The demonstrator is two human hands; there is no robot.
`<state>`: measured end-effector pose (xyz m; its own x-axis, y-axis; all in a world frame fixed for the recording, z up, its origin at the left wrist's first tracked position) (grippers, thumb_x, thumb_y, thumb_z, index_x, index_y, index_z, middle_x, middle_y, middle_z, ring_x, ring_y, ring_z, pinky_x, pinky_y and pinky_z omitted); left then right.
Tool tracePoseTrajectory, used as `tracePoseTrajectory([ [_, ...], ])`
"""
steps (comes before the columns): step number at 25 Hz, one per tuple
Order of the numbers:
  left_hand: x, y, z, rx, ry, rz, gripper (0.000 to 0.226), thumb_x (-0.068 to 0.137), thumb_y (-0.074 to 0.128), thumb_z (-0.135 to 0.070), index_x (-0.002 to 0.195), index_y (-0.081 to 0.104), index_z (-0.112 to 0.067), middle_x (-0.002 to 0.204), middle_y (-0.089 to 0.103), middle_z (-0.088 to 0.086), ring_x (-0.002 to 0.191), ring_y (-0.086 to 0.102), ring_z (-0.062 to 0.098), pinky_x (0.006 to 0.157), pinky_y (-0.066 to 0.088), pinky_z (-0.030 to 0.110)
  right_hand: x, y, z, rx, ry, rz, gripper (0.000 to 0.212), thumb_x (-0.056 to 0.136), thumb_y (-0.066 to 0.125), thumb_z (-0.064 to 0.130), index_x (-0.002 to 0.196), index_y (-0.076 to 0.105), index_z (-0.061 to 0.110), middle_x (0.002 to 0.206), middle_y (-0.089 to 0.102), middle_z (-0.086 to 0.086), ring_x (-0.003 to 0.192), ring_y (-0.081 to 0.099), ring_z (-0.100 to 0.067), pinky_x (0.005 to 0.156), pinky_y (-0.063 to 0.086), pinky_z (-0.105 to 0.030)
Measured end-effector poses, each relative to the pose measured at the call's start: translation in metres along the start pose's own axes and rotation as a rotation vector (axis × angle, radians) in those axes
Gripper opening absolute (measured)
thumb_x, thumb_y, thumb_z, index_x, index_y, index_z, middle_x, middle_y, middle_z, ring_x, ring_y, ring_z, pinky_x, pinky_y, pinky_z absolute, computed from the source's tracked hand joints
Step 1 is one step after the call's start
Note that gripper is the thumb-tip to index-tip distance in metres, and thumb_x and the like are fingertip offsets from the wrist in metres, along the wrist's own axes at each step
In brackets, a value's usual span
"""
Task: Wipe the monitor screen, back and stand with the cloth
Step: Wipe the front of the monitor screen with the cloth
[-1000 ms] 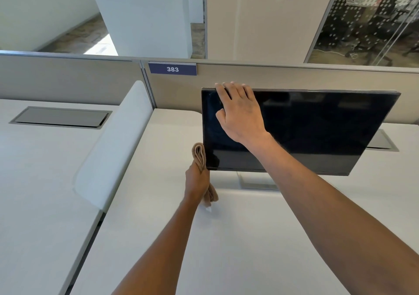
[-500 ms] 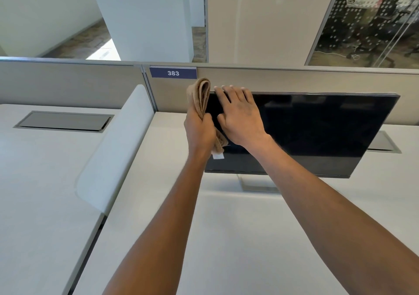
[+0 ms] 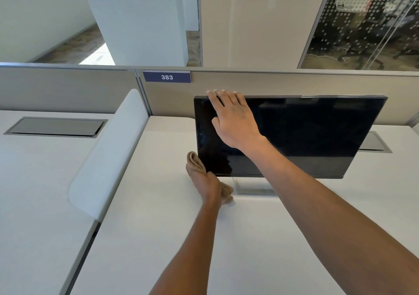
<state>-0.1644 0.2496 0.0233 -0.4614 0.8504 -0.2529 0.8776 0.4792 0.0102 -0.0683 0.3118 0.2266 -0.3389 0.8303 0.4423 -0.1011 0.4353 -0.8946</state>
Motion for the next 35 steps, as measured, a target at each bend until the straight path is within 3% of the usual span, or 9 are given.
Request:
tracePoseTrajectory([
  [3, -0.002, 0.013, -0.025, 0.045, -0.009, -0.109, 0.085, 0.068, 0.041, 0.004, 0.14, 0.048, -0.041, 0.14, 0.054, 0.001, 0.131, 0.056, 0.026, 0.11, 0.051, 0.049, 0.0, 0.0, -0.001, 0.001, -0.003, 0.004, 0.062, 0.098, 0.047, 0.024, 0.158, 0.036, 0.013, 0.155, 0.046, -0.009, 0.144, 0.041, -0.031, 0.125, 0.027, -0.048],
  [6, -0.025, 0.027, -0.086, 0.179, 0.026, -0.145, 0.073, 0.098, 0.049, -0.004, 0.164, 0.017, -0.012, 0.169, 0.023, 0.01, 0.157, 0.023, 0.034, 0.128, 0.027, 0.05, 0.001, -0.001, -0.002, 0.02, -0.001, 0.002, 0.062, 0.097, 0.044, 0.024, 0.157, 0.038, 0.012, 0.155, 0.047, -0.01, 0.145, 0.041, -0.031, 0.125, 0.026, -0.048],
  [13, -0.011, 0.063, -0.143, 0.246, 0.402, -0.166, 0.103, 0.102, 0.067, -0.026, 0.164, -0.014, -0.006, 0.174, -0.015, 0.01, 0.161, -0.016, 0.024, 0.129, -0.005, 0.038, 0.006, -0.006, -0.003, 0.114, 0.004, 0.067, 0.074, 0.09, 0.019, 0.036, 0.158, 0.038, 0.015, 0.158, 0.046, -0.007, 0.149, 0.038, -0.026, 0.128, 0.021, -0.045],
  [16, -0.013, 0.061, -0.117, 0.311, 0.338, -0.176, 0.107, 0.1, 0.069, -0.028, 0.164, -0.015, -0.01, 0.175, -0.011, 0.009, 0.162, -0.011, 0.023, 0.13, -0.005, 0.039, 0.005, -0.006, -0.004, 0.132, 0.001, 0.091, 0.068, 0.095, 0.026, 0.035, 0.16, 0.035, 0.015, 0.161, 0.043, -0.007, 0.151, 0.035, -0.026, 0.129, 0.018, -0.045],
  [19, -0.029, 0.042, -0.087, 0.286, 0.276, -0.218, 0.078, 0.101, 0.044, -0.033, 0.163, -0.002, -0.022, 0.172, 0.017, 0.007, 0.158, 0.021, 0.027, 0.128, 0.027, 0.046, 0.005, -0.007, -0.003, 0.152, 0.004, 0.115, 0.067, 0.096, 0.028, 0.035, 0.161, 0.033, 0.015, 0.163, 0.04, -0.007, 0.152, 0.032, -0.026, 0.129, 0.016, -0.045],
  [22, -0.03, 0.014, -0.044, 0.209, 0.183, -0.176, 0.077, 0.083, 0.045, 0.008, 0.147, 0.036, -0.034, 0.143, 0.049, -0.008, 0.131, 0.051, 0.016, 0.114, 0.048, 0.042, 0.002, -0.006, -0.002, 0.145, 0.0, 0.118, 0.064, 0.1, 0.033, 0.034, 0.161, 0.03, 0.016, 0.165, 0.037, -0.006, 0.153, 0.03, -0.026, 0.13, 0.015, -0.045],
  [25, -0.014, 0.005, -0.013, 0.106, -0.014, -0.07, 0.093, 0.069, 0.038, 0.012, 0.13, 0.042, -0.058, 0.132, 0.057, -0.013, 0.121, 0.059, 0.018, 0.109, 0.052, 0.048, 0.0, -0.005, -0.003, 0.138, 0.002, 0.107, 0.062, 0.102, 0.039, 0.033, 0.162, 0.029, 0.017, 0.166, 0.035, -0.006, 0.155, 0.028, -0.026, 0.13, 0.014, -0.045],
  [31, 0.001, 0.012, -0.08, 0.123, 0.202, 0.026, 0.07, 0.077, 0.051, -0.009, 0.131, 0.046, -0.052, 0.123, 0.062, -0.018, 0.116, 0.064, 0.015, 0.09, 0.063, 0.044, 0.002, -0.008, -0.005, 0.145, 0.004, 0.1, 0.066, 0.098, 0.033, 0.033, 0.161, 0.032, 0.015, 0.164, 0.037, -0.007, 0.153, 0.03, -0.026, 0.13, 0.016, -0.045],
  [35, 0.001, 0.015, -0.139, 0.059, 0.348, 0.071, 0.067, 0.082, 0.047, -0.011, 0.139, 0.045, -0.046, 0.129, 0.063, -0.017, 0.123, 0.061, 0.012, 0.105, 0.055, 0.045, 0.003, -0.008, -0.004, 0.168, 0.007, 0.089, 0.067, 0.096, 0.031, 0.033, 0.16, 0.033, 0.014, 0.163, 0.039, -0.008, 0.153, 0.03, -0.025, 0.13, 0.015, -0.045],
])
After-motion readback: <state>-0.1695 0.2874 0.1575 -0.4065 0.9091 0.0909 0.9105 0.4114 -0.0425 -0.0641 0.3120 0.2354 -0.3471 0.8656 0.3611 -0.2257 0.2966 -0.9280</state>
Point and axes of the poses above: each hand's wrist, its own x-axis towards the middle knuckle, its own y-axis out of the palm, z = x × y, the point moved 2 cm from there along x, towards the middle knuckle
